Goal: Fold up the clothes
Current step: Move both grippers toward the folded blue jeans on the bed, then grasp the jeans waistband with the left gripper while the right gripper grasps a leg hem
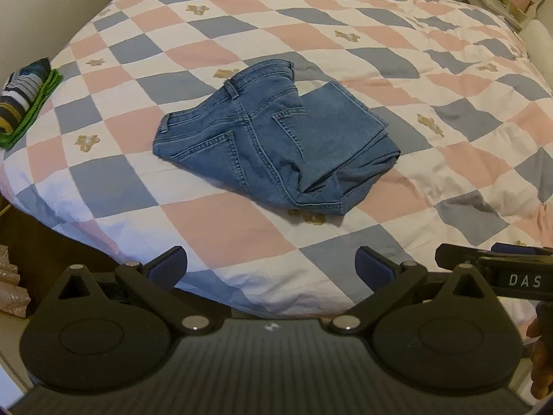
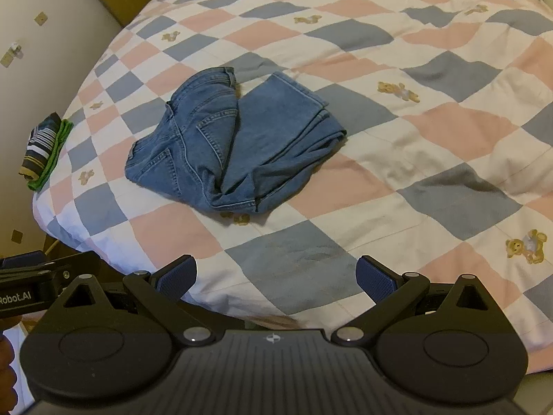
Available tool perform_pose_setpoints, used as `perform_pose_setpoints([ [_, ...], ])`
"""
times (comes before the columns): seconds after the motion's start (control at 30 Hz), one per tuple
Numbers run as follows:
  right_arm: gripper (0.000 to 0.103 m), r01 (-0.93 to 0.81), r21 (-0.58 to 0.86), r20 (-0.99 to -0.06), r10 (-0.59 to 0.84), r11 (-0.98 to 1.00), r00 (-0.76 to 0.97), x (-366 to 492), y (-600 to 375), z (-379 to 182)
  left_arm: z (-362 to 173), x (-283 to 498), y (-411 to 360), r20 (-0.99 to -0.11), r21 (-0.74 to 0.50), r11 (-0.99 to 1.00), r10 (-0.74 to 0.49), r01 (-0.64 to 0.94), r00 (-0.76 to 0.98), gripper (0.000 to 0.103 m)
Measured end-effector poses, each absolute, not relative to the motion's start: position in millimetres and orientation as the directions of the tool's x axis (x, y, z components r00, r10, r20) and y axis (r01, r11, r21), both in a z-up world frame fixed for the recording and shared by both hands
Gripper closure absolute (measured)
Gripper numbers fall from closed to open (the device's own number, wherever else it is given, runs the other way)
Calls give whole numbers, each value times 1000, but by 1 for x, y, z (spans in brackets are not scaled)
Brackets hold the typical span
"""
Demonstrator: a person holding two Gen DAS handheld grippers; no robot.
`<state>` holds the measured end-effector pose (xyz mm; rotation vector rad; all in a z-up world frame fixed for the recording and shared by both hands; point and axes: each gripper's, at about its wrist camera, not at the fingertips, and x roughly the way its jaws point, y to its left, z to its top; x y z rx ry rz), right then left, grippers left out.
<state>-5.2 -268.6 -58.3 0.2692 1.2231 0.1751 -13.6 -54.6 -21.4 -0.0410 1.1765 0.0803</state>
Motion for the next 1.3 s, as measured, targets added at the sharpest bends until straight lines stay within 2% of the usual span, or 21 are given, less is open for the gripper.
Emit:
perform_pose_setpoints([
  [0.23,2,71,279,-914,242,958,326,12,-269,-64,-35,21,-48,-936,-30,1000,-26,-7,351,1],
  [0.5,2,140,269,-933,222,953,284,53,-248,-83,-68,71,0,-959,-73,997,-73,8,273,1],
  [0.73,2,191,257,-954,216,948,209,99,-213,-113,-114,123,72,-979,-73,996,-61,-52,196,1],
  [1.1,2,243,186,-981,164,952,106,173,-166,-150,-178,208,172,-973,-198,968,-174,-157,151,1],
  [1.3,2,261,163,-986,148,951,75,217,-154,-168,-206,248,205,-971,-221,958,-199,-183,133,1],
])
